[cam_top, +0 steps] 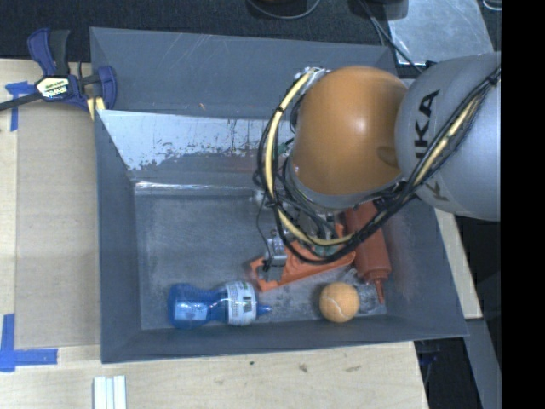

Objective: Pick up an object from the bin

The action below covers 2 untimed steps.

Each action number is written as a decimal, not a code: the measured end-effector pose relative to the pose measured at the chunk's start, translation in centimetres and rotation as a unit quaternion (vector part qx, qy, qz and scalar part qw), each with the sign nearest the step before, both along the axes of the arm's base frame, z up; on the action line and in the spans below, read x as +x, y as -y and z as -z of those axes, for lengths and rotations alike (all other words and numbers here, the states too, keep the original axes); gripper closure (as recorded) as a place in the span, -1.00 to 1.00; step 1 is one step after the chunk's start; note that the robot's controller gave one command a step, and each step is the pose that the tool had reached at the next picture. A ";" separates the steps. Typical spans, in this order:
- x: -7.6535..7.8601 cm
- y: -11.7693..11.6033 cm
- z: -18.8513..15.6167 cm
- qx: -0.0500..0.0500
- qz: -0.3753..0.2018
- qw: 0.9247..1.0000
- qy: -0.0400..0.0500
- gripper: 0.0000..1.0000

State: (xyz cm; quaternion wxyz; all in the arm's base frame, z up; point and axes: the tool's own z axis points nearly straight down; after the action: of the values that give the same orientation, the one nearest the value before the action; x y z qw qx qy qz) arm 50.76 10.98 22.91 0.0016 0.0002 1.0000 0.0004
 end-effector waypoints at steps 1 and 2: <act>0.0 0.1 0.1 0.000 -0.001 1.000 0.000 -1.00; -1.5 -1.7 -7.2 0.000 -0.052 0.999 0.000 -1.00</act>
Offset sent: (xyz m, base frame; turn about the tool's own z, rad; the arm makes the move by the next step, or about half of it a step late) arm -0.0197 0.0295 0.0936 -0.1225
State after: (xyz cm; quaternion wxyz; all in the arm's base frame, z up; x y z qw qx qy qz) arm 49.21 12.70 30.15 0.0012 -0.0515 0.9987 0.0003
